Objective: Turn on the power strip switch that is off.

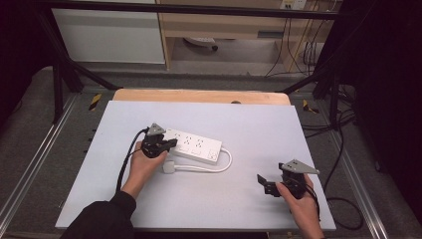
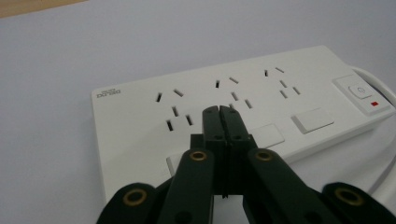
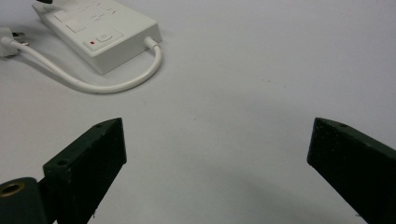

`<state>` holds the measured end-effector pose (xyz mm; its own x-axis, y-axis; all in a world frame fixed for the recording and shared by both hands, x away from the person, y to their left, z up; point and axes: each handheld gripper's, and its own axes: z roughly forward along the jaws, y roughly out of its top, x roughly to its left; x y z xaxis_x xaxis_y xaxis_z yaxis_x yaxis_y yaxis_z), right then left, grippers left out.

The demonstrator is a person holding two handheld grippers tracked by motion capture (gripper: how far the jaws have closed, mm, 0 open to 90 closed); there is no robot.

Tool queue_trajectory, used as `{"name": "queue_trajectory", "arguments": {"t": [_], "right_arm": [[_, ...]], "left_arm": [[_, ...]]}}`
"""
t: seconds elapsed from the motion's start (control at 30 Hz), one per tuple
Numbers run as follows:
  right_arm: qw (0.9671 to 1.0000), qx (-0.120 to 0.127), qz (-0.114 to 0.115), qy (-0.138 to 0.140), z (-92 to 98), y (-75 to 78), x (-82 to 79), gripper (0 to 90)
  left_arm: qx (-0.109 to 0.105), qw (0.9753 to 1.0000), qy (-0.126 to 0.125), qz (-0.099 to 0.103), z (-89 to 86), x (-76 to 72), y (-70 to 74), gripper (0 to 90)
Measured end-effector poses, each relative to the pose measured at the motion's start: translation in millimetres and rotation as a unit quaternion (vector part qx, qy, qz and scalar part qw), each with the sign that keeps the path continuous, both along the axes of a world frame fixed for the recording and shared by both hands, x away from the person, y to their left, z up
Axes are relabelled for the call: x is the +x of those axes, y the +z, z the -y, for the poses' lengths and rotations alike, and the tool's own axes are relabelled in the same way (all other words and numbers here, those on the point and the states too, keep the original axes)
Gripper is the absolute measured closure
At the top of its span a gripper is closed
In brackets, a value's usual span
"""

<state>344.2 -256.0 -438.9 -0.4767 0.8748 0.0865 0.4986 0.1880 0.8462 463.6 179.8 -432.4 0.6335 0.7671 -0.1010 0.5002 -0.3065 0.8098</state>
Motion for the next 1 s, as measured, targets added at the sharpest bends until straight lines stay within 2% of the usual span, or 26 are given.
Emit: {"name": "queue_trajectory", "arguments": {"t": [0.13,0.63,0.73,1.0], "right_arm": [[1.0000,0.000,0.001,-0.001,0.2,0.0,-0.1,5.0],[1.0000,0.000,0.002,-0.002,0.8,0.2,-0.3,4.8],[1.0000,-0.001,0.002,-0.001,0.8,0.1,-0.2,4.8],[1.0000,-0.001,-0.001,0.000,0.2,-0.2,-0.1,4.4]], "left_arm": [[-0.002,1.0000,-0.001,0.002,0.1,0.1,0.3,89.7],[-0.012,0.9997,0.023,0.001,-3.8,1.5,2.3,71.1],[-0.014,0.9995,0.028,0.003,-4.0,1.4,3.2,65.5],[-0.014,0.9993,0.035,0.001,-1.9,2.2,3.6,41.7]]}}
